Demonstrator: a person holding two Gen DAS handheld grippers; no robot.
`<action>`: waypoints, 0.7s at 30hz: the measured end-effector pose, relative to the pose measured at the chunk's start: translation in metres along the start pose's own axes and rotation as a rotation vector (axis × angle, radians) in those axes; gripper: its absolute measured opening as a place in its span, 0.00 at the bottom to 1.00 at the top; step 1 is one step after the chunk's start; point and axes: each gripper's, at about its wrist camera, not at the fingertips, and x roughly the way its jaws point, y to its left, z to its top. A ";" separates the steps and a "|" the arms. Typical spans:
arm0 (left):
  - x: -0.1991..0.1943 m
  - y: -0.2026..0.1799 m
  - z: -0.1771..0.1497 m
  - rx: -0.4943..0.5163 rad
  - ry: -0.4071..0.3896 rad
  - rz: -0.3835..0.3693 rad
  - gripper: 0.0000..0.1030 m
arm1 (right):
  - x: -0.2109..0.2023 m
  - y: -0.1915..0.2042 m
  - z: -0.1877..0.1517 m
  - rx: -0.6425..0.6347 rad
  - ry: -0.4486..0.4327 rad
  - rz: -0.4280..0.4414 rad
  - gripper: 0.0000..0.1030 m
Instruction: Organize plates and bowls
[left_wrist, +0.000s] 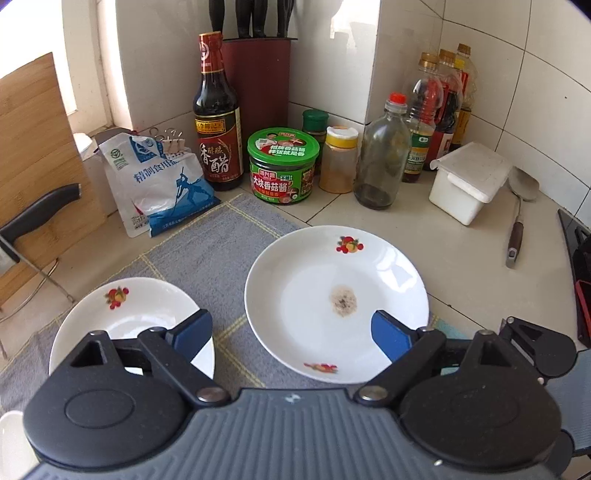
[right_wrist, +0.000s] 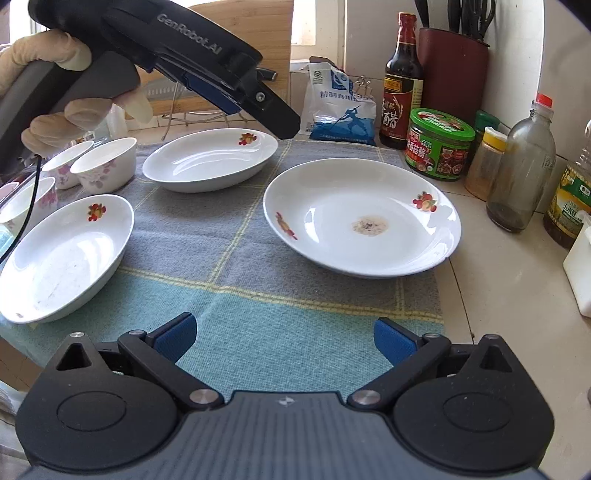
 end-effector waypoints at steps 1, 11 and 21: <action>-0.007 -0.003 -0.004 -0.005 -0.005 0.008 0.90 | -0.002 0.006 -0.002 -0.014 0.002 0.008 1.00; -0.084 -0.043 -0.079 -0.062 -0.052 0.118 0.90 | -0.038 0.034 -0.022 -0.059 -0.031 0.054 1.00; -0.133 -0.054 -0.149 -0.168 -0.023 0.214 0.90 | -0.059 0.063 -0.036 -0.121 -0.056 0.120 1.00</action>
